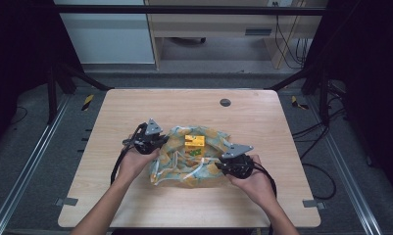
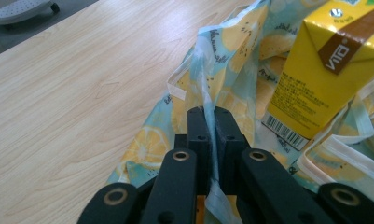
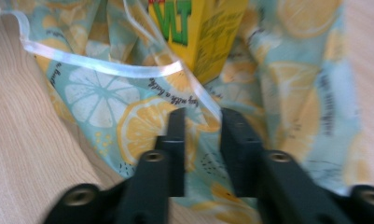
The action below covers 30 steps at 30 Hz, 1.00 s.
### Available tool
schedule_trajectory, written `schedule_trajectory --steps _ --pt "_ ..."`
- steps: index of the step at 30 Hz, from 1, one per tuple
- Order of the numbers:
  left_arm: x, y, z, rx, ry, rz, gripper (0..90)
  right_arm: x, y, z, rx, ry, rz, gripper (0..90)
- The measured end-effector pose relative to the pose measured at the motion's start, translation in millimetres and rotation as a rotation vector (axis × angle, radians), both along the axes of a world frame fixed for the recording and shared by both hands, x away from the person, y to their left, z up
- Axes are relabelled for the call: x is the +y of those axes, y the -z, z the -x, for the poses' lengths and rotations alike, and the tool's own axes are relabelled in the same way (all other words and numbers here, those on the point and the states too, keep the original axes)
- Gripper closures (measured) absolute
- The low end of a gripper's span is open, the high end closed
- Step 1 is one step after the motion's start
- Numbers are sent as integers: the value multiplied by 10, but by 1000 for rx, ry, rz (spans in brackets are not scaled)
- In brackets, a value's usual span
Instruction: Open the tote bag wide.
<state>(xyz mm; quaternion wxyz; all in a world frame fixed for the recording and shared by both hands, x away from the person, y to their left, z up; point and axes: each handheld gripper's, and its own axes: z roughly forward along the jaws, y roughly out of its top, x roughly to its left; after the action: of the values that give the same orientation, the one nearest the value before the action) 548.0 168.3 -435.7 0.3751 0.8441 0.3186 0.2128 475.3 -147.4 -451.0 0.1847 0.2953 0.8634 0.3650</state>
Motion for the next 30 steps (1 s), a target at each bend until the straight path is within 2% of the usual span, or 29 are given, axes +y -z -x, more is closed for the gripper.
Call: schedule_trajectory --steps 1,3,6,8,10,12,14,15,18,23,26,30 --pt "-5 -6 -2 0 4 0 872 -10 -31 28 -22 -6 -7 611" --pt "-16 -18 -9 -3 2 1 873 -4 -57 52 -36 -14 -14 482" --pt "-15 -36 -23 -7 -6 7 875 38 -45 30 -22 -24 -14 313" --pt "-11 -40 -36 -7 -9 7 876 72 -7 4 -11 -35 -11 244" --pt "-7 -30 -58 -1 -11 -9 877 106 57 -32 3 -48 19 177" --pt "-2 -1 -85 9 -14 -21 877 119 136 -80 18 -44 57 177" --pt "8 30 -112 22 -21 -22 878 107 192 -115 30 -40 71 261" --pt "15 42 -124 24 -25 -20 878 95 226 -134 51 -38 78 316" --pt "36 61 -155 32 -32 -14 880 59 281 -147 86 -44 91 536" --pt "54 71 -191 41 -39 12 881 -25 327 -150 115 -49 90 862" --pt "75 81 -217 47 -50 25 881 -99 311 -152 112 -38 64 900" --pt "103 132 -263 67 -62 29 883 -222 309 -144 115 -21 60 900"
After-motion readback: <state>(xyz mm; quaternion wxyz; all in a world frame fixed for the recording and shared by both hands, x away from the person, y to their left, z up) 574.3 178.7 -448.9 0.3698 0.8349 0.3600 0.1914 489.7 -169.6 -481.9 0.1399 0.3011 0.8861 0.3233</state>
